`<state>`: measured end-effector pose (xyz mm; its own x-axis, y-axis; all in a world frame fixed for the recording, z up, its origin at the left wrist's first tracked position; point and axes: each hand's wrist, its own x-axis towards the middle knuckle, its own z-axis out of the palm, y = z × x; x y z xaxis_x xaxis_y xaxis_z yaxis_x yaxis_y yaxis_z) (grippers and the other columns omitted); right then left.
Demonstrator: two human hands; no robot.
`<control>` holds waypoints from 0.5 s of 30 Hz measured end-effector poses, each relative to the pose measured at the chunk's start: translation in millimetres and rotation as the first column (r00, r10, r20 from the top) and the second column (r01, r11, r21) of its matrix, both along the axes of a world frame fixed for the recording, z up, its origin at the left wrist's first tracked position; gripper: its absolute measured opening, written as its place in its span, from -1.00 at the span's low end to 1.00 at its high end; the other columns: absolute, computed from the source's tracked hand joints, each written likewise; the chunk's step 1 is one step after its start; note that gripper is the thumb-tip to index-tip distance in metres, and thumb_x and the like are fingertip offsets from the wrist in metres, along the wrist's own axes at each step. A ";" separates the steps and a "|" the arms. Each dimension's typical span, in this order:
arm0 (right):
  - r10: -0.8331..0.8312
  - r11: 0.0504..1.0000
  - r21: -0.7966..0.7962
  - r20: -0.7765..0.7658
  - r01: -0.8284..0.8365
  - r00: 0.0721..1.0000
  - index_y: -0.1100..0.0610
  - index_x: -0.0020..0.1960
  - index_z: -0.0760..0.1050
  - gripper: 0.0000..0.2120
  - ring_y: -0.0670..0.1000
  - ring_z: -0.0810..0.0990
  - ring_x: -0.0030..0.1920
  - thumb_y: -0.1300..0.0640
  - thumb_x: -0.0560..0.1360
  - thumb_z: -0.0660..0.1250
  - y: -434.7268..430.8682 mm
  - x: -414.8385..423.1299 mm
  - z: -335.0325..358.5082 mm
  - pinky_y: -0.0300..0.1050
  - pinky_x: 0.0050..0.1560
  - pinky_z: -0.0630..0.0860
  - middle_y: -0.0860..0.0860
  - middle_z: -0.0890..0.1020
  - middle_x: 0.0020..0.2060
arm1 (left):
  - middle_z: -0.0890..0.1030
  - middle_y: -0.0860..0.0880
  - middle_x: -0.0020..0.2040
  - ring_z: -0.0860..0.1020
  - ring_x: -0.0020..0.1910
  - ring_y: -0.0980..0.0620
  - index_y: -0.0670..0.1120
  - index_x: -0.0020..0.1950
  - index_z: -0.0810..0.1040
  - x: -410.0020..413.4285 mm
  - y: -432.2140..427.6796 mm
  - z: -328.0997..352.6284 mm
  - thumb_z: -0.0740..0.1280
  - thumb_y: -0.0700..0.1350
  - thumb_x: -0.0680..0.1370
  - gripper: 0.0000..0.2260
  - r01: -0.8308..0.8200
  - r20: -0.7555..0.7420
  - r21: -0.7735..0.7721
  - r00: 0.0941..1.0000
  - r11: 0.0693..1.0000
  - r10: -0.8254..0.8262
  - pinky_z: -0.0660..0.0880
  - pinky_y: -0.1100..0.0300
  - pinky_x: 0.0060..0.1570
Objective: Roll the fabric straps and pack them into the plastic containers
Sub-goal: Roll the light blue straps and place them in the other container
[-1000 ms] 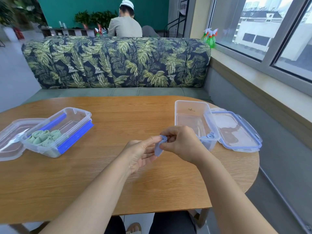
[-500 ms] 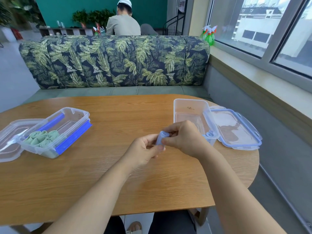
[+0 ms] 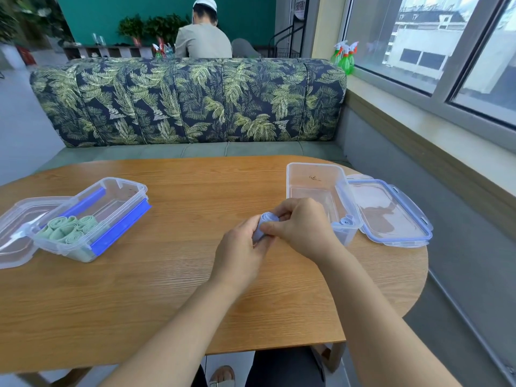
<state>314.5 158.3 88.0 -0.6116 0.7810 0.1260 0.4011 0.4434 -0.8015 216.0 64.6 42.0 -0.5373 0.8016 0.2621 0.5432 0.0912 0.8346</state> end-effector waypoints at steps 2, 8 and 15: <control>0.077 0.995 -0.062 0.016 -0.075 0.997 0.11 -0.05 0.64 -0.78 -0.06 0.60 -0.21 0.13 0.32 0.54 2.7 3.8 1.9 -0.08 -0.11 0.59 -0.04 0.65 -0.25 | 0.60 0.21 -0.25 0.50 -0.23 0.25 0.10 0.09 0.60 -3.6 -0.3 0.6 0.36 -0.09 0.56 -0.86 0.073 0.073 0.001 0.995 0.997 -0.073 0.44 0.27 -0.17; 0.157 0.987 -0.041 0.034 -0.155 0.987 0.13 -0.03 0.64 -0.80 -0.06 0.53 -0.32 0.28 0.35 0.46 4.5 6.3 -1.8 -0.06 -0.19 0.53 -0.09 0.60 -0.33 | 0.64 0.03 -0.09 0.53 -0.10 0.15 0.11 0.12 0.55 -10.3 -1.3 4.5 0.33 -0.18 0.58 -0.79 0.212 0.169 -0.038 0.965 0.977 -0.202 0.44 0.30 -0.03; 0.029 0.999 0.025 0.055 -0.030 0.998 0.12 -0.20 0.63 -0.84 0.03 0.62 -0.22 0.10 0.29 0.55 -1.1 -0.5 -4.8 0.01 -0.18 0.60 0.02 0.66 -0.30 | 0.58 0.12 -0.04 0.51 -0.07 0.05 0.07 0.14 0.54 -4.5 -0.2 -1.5 0.35 -0.05 0.54 -0.82 0.041 -0.116 -0.075 0.992 0.996 -0.050 0.50 0.02 -0.06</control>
<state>314.0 157.2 83.2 -0.6408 0.7596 0.1113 0.4305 0.4756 -0.7672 211.5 64.4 40.5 -0.4689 0.8436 0.2616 0.6418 0.1220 0.7571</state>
